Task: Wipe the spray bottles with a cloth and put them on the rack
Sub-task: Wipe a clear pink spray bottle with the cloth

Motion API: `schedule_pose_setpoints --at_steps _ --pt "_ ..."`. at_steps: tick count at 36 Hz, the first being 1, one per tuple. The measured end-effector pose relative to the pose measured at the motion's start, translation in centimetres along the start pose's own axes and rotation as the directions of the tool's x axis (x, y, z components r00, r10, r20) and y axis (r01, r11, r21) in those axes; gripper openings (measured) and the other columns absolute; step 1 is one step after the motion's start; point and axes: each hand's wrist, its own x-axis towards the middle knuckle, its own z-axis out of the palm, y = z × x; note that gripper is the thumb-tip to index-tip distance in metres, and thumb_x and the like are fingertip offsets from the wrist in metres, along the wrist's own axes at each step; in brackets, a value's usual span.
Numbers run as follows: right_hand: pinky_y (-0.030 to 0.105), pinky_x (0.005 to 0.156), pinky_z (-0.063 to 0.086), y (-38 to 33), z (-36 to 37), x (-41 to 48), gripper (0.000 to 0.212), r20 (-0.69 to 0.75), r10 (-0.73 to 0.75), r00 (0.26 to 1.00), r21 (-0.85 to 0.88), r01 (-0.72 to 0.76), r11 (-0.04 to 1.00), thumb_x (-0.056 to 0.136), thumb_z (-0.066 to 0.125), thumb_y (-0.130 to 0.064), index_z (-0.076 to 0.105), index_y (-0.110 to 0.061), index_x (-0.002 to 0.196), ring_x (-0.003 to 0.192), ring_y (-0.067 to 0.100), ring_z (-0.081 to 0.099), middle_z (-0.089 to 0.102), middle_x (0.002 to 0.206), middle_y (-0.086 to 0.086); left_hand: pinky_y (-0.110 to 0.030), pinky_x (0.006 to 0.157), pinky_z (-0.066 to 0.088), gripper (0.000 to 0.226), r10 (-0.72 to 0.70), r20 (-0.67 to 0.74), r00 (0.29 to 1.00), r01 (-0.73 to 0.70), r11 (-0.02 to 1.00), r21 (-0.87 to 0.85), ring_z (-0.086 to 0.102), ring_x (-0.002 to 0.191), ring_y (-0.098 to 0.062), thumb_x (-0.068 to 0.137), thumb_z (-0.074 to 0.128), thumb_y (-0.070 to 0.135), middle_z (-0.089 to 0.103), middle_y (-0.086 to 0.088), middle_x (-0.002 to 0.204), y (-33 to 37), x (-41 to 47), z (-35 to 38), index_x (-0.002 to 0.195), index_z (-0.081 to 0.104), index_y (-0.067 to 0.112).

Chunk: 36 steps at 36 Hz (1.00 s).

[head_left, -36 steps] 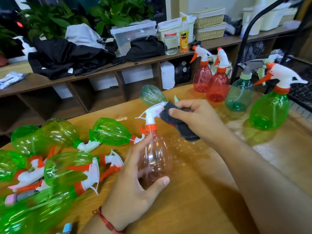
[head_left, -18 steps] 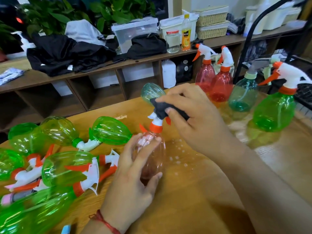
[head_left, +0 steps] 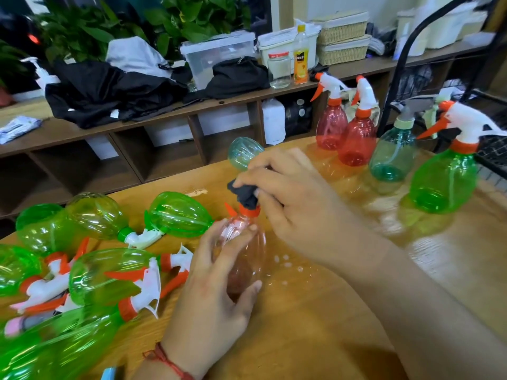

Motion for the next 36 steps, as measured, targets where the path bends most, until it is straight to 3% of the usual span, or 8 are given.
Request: schedule_pose_setpoints --at_steps 4,8,17,22,26,30,33,36 --pt "0.016 0.097 0.038 2.0 -0.7 0.0 0.034 -0.029 0.148 0.989 0.023 -0.148 0.989 0.102 0.053 -0.004 0.072 -0.022 0.123 0.112 0.017 0.049 0.059 0.118 -0.008 -0.006 0.112 0.024 0.098 0.003 0.019 1.0 -0.003 1.0 0.024 0.029 0.152 0.002 0.083 0.09 0.026 0.015 0.03 0.165 0.2 0.0 -0.1 0.147 0.032 0.072" --pt "0.037 0.099 0.05 4.2 -1.0 -0.3 0.034 -0.057 0.277 0.959 0.089 -0.272 0.958 0.103 0.055 -0.005 0.074 -0.025 0.122 0.114 0.018 0.055 0.059 0.115 -0.01 -0.007 0.111 0.027 0.098 0.025 0.018 1.0 -0.026 0.999 0.048 0.025 0.148 0.013 0.083 0.09 0.027 0.015 0.032 0.164 0.3 0.0 0.0 0.147 0.031 0.072" --pt "0.026 0.095 0.043 1.2 0.8 -0.1 0.031 -0.095 0.017 0.995 0.078 -0.009 0.997 0.099 0.058 -0.001 0.074 -0.017 0.12 0.109 0.023 0.051 0.061 0.119 -0.004 0.001 0.109 0.027 0.093 -0.009 0.029 1.0 0.009 1.0 0.01 0.033 0.151 -0.001 0.084 0.089 0.029 0.018 0.025 0.166 -0.2 0.0 0.0 0.149 0.035 0.067" --pt "0.02 0.084 0.045 4.2 0.0 -0.3 0.033 -0.095 0.28 0.955 0.192 -0.259 0.947 0.103 0.056 -0.003 0.075 -0.025 0.119 0.097 0.004 0.058 0.059 0.112 -0.012 -0.001 0.112 0.024 0.094 0.013 0.039 0.999 -0.014 1.0 0.016 0.03 0.151 0.003 0.083 0.09 0.025 0.02 0.028 0.164 -0.1 0.3 0.0 0.149 0.037 0.066" --pt "0.026 0.057 0.048 5.1 -0.3 -0.3 0.03 0.014 0.489 0.872 0.457 -0.44 0.773 0.109 0.054 -0.01 0.072 -0.033 0.106 0.057 0.007 0.055 0.058 0.087 -0.008 0.004 0.108 0.021 0.093 -0.005 0.037 0.999 0.005 1.0 -0.002 0.031 0.151 0.002 0.083 0.09 0.026 0.018 0.029 0.165 -0.1 0.2 -0.1 0.148 0.037 0.067" --pt "0.032 0.066 0.057 4.9 -0.1 -0.1 0.03 0.072 0.644 0.761 0.619 -0.541 0.569 0.104 0.051 -0.001 0.076 -0.018 0.103 0.077 0.016 0.069 0.074 0.093 0.004 0.008 0.105 0.021 0.093 0.006 0.056 0.998 -0.003 0.999 -0.049 0.025 0.151 0.009 0.084 0.09 0.026 0.017 0.03 0.166 -0.4 -0.1 -0.3 0.148 0.037 0.068" --pt "0.02 0.052 0.049 4.2 -0.4 0.5 0.039 0.1 0.75 0.654 0.747 -0.547 0.378 0.096 0.044 0.005 0.071 -0.015 0.077 0.059 0.013 0.062 0.07 0.07 -0.001 0.006 0.105 0.026 0.095 -0.007 0.031 0.999 0.011 0.987 -0.158 0.028 0.151 0.01 0.083 0.091 0.024 0.021 0.029 0.166 -0.3 -0.2 -0.5 0.147 0.037 0.07" --pt "0.027 0.048 0.049 3.8 -1.3 0.5 0.039 0.089 0.794 0.601 0.729 -0.582 0.359 0.096 0.048 -0.002 0.074 -0.017 0.072 0.054 0.026 0.062 0.071 0.069 0.006 0.007 0.106 0.021 0.098 -0.029 -0.016 0.999 0.023 0.964 -0.264 0.023 0.146 0.022 0.082 0.092 0.022 0.024 0.031 0.165 0.0 -0.2 -0.8 0.146 0.037 0.071"
